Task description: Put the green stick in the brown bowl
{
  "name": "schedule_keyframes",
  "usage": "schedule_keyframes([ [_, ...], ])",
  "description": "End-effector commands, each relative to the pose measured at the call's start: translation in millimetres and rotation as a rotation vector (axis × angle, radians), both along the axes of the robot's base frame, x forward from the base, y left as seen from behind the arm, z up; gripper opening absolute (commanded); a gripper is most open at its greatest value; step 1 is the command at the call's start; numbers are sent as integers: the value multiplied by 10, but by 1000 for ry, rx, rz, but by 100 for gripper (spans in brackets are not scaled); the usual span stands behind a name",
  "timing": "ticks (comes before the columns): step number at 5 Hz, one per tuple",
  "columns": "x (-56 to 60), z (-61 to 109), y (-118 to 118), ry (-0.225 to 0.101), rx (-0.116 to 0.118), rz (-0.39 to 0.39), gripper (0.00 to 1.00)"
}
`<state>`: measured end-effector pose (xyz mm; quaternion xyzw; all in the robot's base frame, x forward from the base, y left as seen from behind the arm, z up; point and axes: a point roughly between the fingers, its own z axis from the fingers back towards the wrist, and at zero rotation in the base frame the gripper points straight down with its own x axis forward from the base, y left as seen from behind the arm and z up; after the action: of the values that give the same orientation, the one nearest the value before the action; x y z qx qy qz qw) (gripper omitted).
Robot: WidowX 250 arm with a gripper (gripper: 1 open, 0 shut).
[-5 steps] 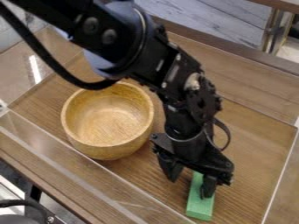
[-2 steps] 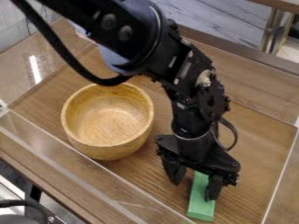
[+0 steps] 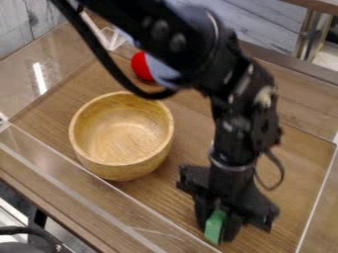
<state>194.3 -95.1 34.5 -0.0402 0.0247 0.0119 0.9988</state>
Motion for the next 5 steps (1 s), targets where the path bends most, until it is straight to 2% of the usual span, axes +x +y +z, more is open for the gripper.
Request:
schedule_keyframes([
  [1, 279, 469, 23, -104, -35, 15, 0],
  [2, 427, 786, 170, -145, -46, 59, 0],
  [3, 532, 825, 486, -164, -42, 96, 0],
  [5, 555, 650, 672, -157, -49, 100, 0],
])
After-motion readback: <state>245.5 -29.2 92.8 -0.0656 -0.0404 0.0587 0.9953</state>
